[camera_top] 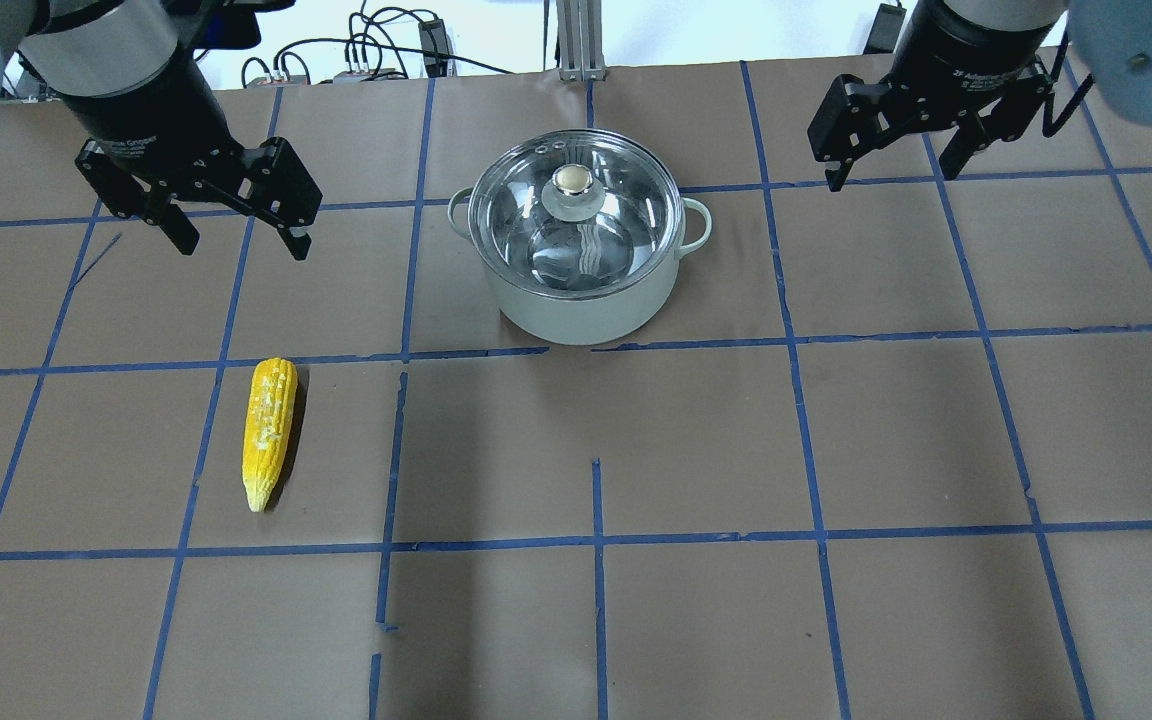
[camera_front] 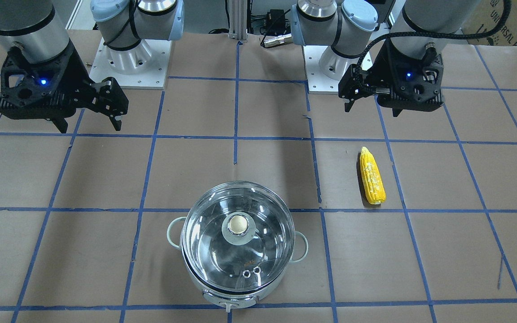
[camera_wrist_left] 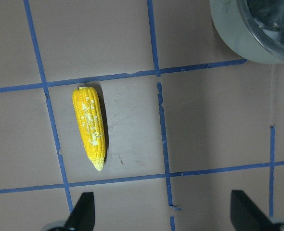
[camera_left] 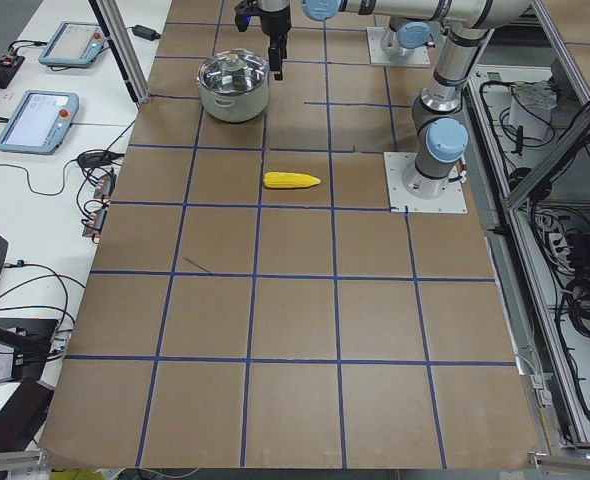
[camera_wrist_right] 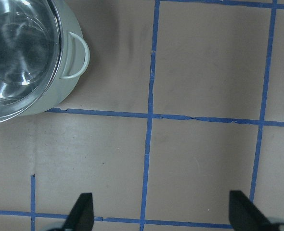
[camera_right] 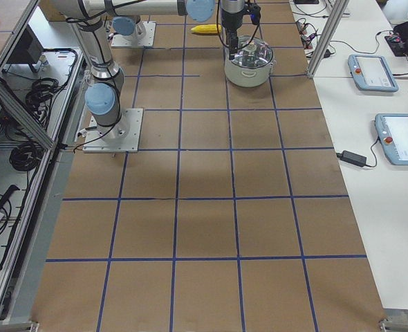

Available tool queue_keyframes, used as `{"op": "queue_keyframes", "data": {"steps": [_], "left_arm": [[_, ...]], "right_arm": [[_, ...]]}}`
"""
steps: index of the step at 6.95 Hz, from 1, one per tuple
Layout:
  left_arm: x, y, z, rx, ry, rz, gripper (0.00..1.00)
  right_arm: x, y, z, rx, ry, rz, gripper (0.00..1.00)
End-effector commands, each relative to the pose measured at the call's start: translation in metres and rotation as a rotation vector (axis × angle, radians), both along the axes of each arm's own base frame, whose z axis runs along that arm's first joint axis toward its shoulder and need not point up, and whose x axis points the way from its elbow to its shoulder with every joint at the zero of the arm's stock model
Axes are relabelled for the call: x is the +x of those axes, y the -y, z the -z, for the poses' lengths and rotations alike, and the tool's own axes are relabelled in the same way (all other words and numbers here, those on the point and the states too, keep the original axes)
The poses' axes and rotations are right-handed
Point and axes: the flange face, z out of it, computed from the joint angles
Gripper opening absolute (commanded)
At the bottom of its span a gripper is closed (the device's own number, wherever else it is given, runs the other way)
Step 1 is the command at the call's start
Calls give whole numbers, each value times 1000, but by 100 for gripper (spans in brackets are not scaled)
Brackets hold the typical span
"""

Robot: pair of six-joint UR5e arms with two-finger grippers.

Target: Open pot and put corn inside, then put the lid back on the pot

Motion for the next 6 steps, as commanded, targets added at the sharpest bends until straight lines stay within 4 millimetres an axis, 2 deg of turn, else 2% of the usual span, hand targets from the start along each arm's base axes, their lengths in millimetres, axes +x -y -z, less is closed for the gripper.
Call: {"op": "queue_keyframes", "data": {"steps": [1,3,6], "left_arm": [[0,-1,-1,-4,0,0,100],[0,-2,-3,-8,-1,-1,100],[0,-2,-3,-8,-1,-1,100]], "right_arm": [[0,0,0,0,0,0,100],[3,-1,0,0,9,-3,100],[24,4,5,-33,13,4,100]]}}
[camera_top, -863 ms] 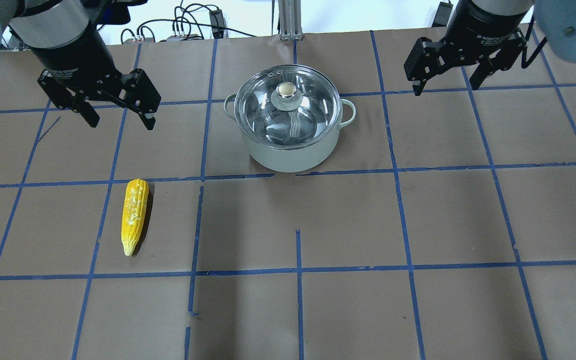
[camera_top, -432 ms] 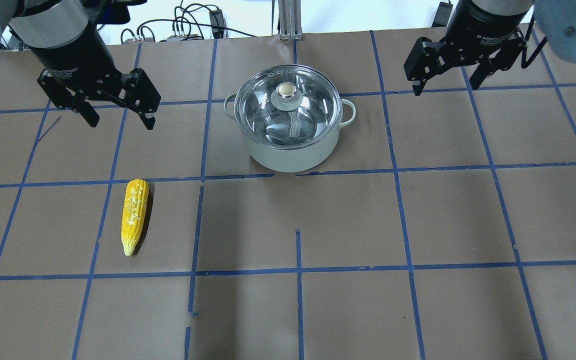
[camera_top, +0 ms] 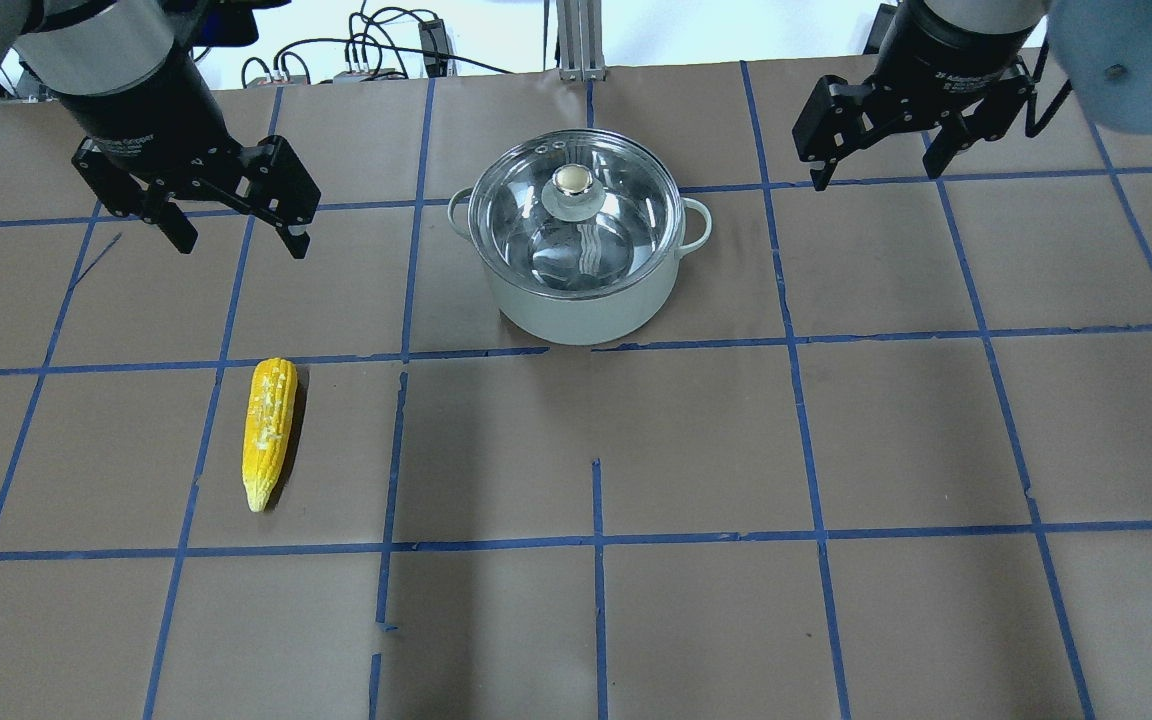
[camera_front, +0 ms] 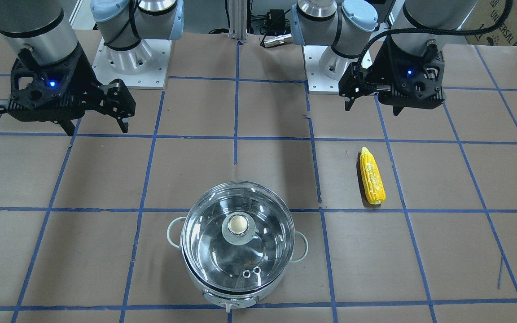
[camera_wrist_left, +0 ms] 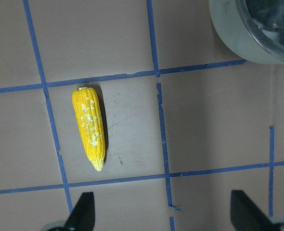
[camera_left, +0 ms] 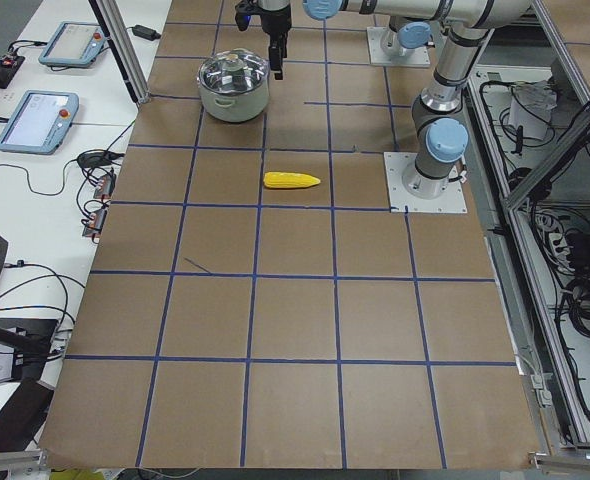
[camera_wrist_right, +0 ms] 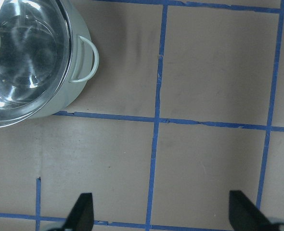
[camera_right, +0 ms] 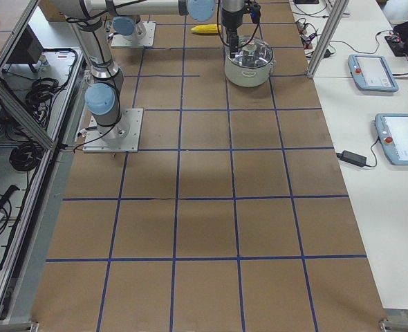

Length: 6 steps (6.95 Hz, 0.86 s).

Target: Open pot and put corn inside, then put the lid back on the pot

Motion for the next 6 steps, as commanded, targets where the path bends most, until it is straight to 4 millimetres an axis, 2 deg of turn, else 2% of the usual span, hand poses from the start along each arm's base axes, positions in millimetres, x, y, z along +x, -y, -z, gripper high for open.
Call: {"op": "queue_keyframes", "data": {"steps": [1,2,4,5,6], "left_arm": [[0,0,0,0,0,0,100],[0,0,0,0,0,0,100],[1,0,0,0,0,-2,100],[1,0,0,0,0,-2,100],[1,0,0,0,0,-2,100]], "right_arm": [[27,8,8,-30,-1,-11,100],[60,13,13,-38,-5,-35,100],[140,43,45,-61,17,12,100],[172,59,63,-51,19,-9,100],[196,73,79,-40,19,-29,99]]}}
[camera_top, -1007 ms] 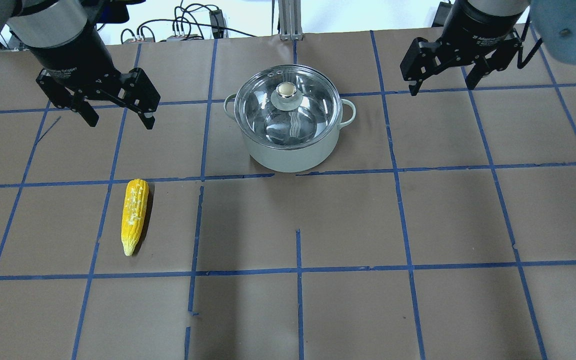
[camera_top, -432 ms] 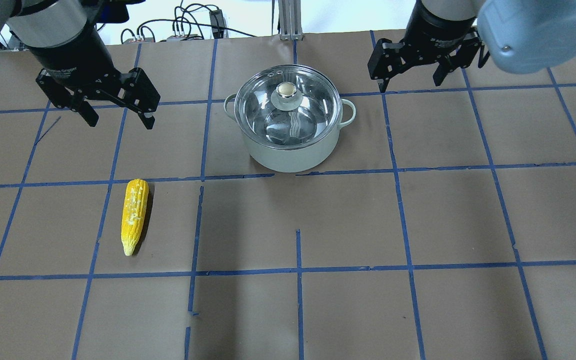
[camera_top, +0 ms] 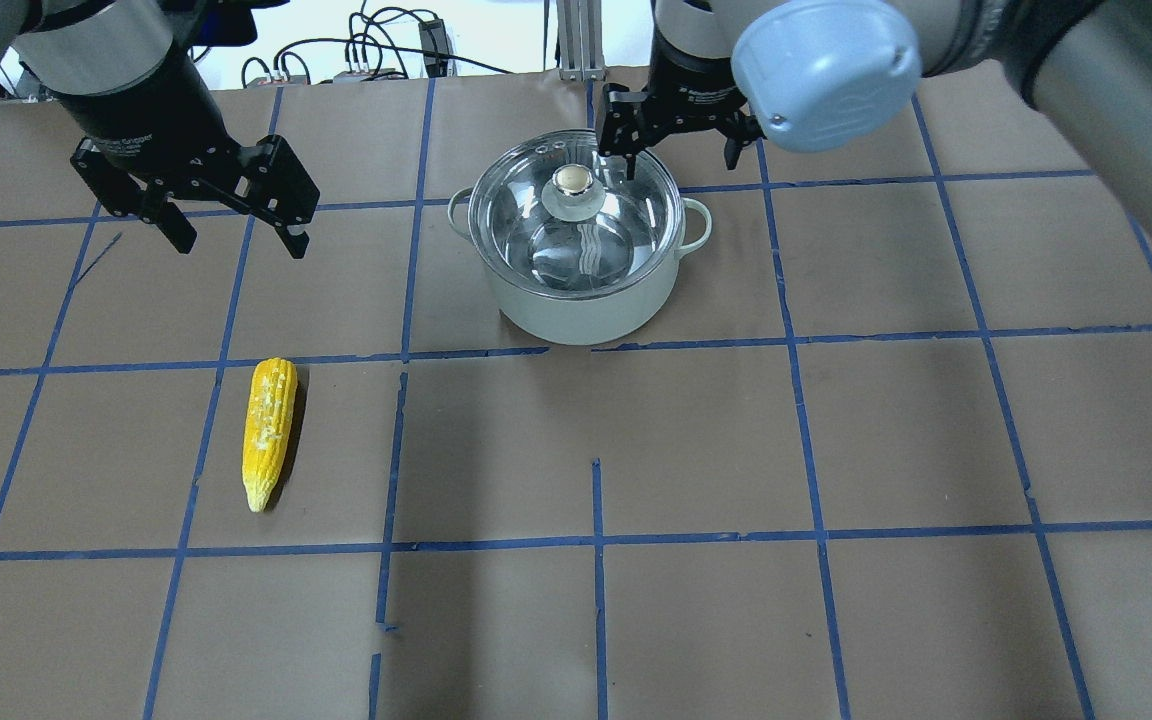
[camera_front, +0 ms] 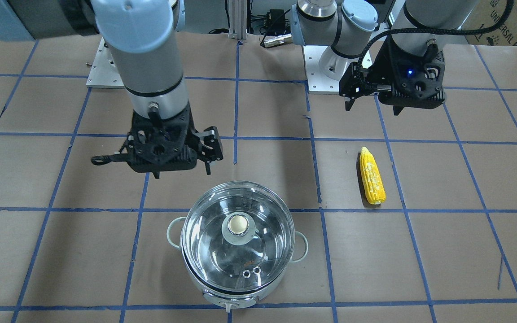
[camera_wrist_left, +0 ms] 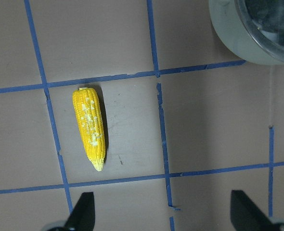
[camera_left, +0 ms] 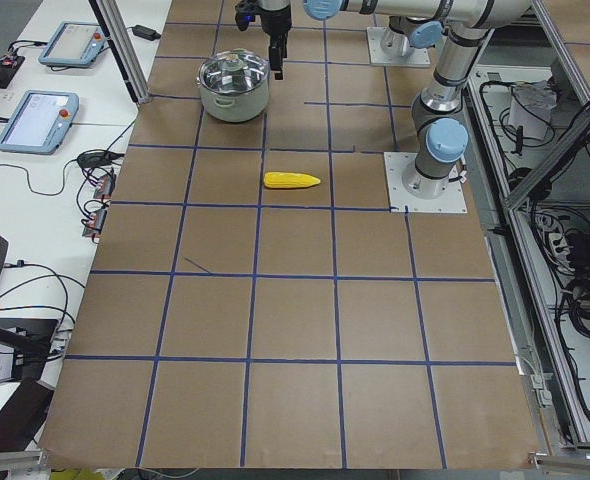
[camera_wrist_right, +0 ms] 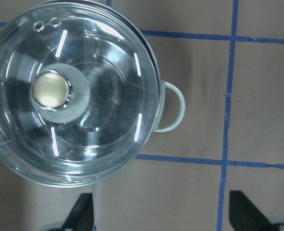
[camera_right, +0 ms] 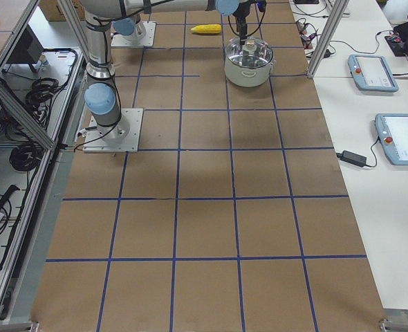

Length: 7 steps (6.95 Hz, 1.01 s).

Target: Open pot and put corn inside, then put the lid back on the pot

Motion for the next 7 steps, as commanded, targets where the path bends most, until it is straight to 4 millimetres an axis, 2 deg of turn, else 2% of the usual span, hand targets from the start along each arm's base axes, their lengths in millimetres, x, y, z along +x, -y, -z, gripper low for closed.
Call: {"op": "queue_keyframes", "data": {"steps": [1,2,3,7], "left_arm": [[0,-1,-1,-2,-2,1,100],[0,-1,-1,-2,0,0,100],[0,-1,-1,-2,0,1,100],[0,0,0,0,0,1,100]], "right_arm": [[55,30,42,28,0,-32,99],[66,40,55,38,-1,-43,99],[74,41,65,54,-2,-57,98],[74,42,76,73,-8,-59,97]]}}
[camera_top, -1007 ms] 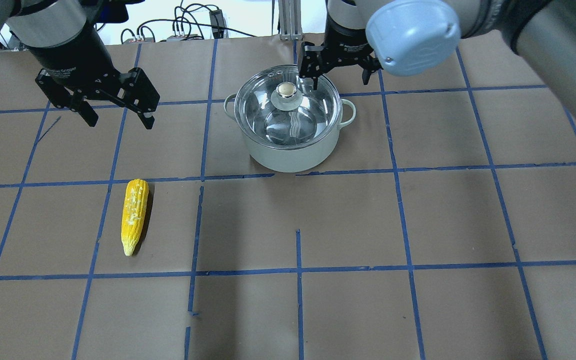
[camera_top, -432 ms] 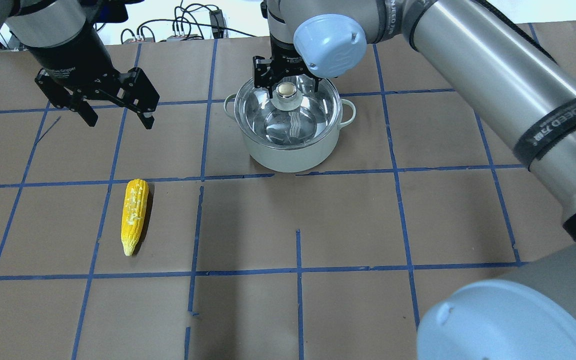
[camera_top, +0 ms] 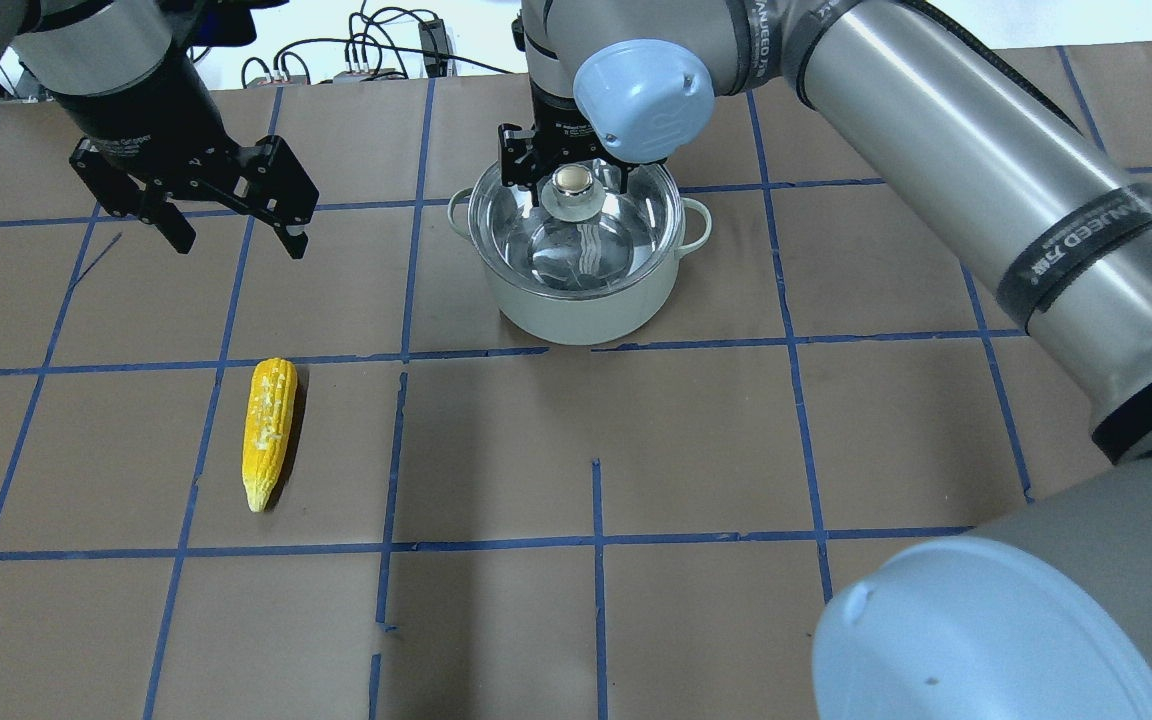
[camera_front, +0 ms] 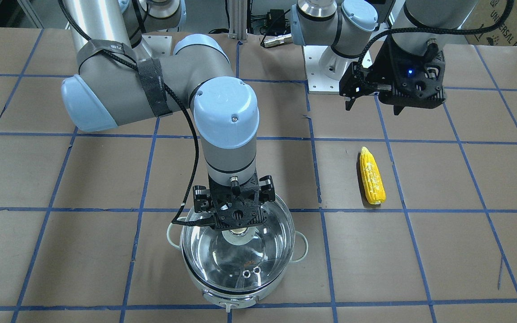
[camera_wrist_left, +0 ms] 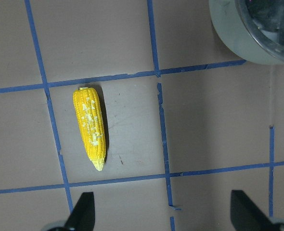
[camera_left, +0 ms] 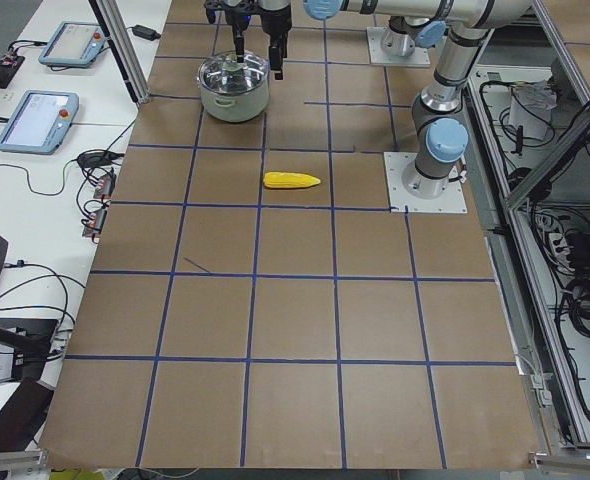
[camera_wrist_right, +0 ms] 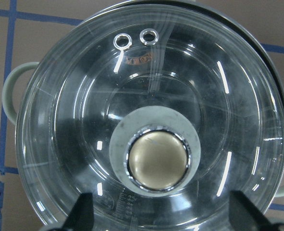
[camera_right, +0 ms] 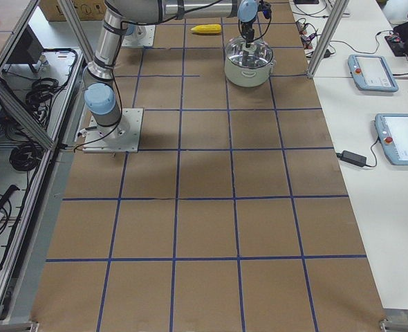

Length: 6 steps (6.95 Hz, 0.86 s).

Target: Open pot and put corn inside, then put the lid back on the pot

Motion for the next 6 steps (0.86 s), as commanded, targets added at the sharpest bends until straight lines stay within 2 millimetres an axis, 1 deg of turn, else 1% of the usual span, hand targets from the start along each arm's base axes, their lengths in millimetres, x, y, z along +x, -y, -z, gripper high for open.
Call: {"op": "queue_keyframes", "data": {"steps": [1,2,3,4,5,6], "left_arm": [[0,0,0,0,1,0,100],[0,0,0,0,1,0,100],[0,0,0,0,1,0,100],[0,0,0,0,1,0,100],[0,0,0,0,1,0,100],[0,0,0,0,1,0,100]], "right_arm": [[2,5,14,15,-8,3,97],[3,7,21,22,-14,2,96],[5,6,21,22,-12,0,94],[5,6,20,24,-8,0,83],[5,6,19,23,-6,-1,65],[6,8,16,17,-4,-3,43]]}}
